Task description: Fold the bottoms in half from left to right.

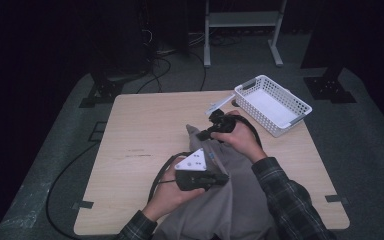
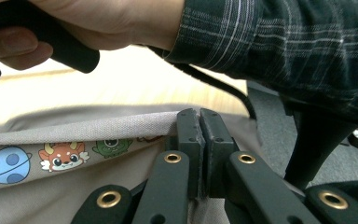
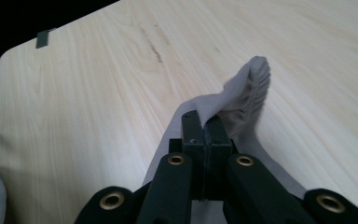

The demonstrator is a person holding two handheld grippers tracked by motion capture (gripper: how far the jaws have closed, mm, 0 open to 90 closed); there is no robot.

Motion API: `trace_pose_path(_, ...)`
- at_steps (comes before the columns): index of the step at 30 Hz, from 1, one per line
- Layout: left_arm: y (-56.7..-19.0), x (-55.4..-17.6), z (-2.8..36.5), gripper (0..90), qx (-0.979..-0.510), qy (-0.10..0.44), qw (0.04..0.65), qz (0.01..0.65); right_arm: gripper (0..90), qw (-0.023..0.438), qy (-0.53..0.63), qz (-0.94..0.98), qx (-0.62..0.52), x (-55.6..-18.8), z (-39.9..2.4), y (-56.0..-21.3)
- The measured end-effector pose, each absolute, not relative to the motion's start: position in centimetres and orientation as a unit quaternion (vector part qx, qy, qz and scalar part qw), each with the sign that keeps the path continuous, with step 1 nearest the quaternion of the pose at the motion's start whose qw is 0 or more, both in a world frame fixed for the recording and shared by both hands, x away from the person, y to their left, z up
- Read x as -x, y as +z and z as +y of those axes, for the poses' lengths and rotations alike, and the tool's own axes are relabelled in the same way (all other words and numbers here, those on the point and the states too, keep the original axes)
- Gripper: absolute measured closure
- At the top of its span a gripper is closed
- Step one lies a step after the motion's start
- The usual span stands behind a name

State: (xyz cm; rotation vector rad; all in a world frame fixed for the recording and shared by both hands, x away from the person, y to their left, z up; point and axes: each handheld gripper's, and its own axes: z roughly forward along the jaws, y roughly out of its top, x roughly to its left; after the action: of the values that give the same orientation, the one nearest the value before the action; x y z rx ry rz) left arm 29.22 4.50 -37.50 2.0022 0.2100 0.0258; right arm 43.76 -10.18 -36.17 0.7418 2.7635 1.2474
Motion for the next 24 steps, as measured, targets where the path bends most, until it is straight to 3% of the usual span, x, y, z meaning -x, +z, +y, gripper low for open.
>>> trace_pose_path(6,-39.2,-30.1,-0.1,87.7,-0.848,-0.015,0.525,0.073,89.2,0.033,0.392,0.876,-0.280,-43.6,-15.4,-36.5)
trace_pose_path(12,-42.4,-31.1,-3.8,87.6,-0.861,-0.037,0.501,0.080,89.2,0.046,0.367,0.869,-0.330,-43.9,-19.5,-39.2)
trace_pose_path(24,-46.9,-32.1,-6.9,83.3,-0.879,-0.073,0.459,0.107,88.0,0.055,0.306,0.864,-0.396,-44.8,-22.6,-46.0)
